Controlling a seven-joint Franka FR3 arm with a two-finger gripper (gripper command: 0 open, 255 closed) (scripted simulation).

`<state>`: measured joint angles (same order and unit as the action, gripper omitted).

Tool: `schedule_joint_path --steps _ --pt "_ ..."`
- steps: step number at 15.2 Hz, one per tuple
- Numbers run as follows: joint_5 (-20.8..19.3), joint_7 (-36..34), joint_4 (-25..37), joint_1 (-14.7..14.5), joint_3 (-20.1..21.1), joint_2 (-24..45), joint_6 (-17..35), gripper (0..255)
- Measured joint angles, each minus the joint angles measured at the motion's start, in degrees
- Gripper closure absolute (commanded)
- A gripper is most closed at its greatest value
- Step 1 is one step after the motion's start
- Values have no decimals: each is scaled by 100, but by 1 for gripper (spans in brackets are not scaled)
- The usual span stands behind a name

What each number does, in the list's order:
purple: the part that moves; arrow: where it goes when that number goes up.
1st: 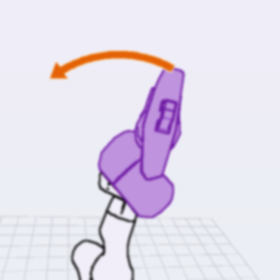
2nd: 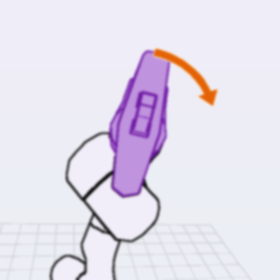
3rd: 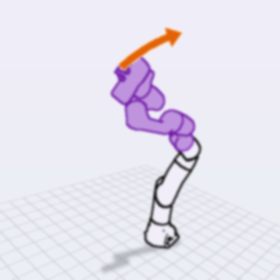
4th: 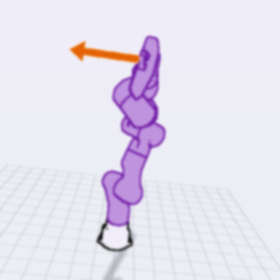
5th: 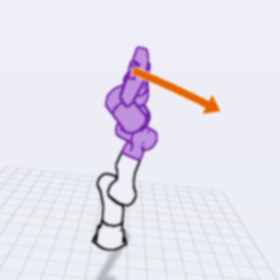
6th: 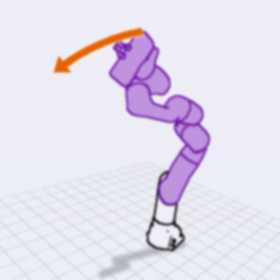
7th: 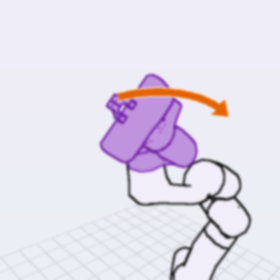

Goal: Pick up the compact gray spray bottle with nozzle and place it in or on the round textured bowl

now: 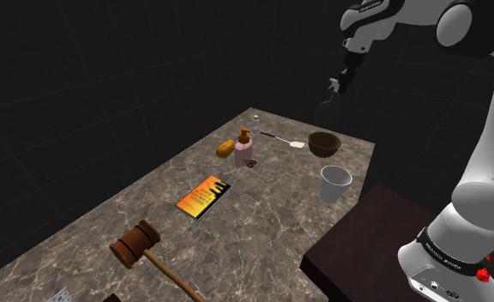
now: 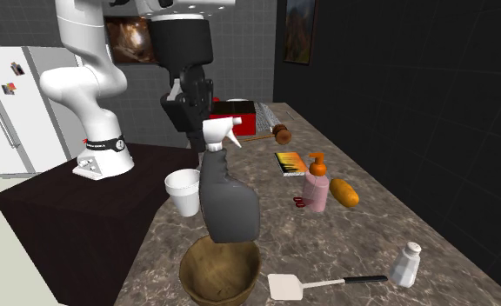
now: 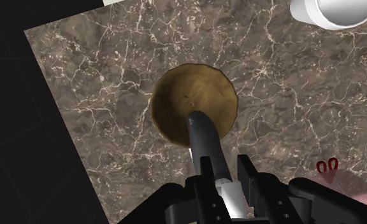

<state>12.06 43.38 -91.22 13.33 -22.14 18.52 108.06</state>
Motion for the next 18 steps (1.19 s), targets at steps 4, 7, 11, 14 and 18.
schedule_joint_path --steps 4,7,11,14,18 --pt "43 64 -220 10 10 67 277 255" --pt "75 91 -373 4 25 116 473 255" --pt "137 153 -603 9 48 209 786 255" --pt "158 171 -638 14 57 252 861 255" --pt "162 174 -642 15 58 259 873 255"
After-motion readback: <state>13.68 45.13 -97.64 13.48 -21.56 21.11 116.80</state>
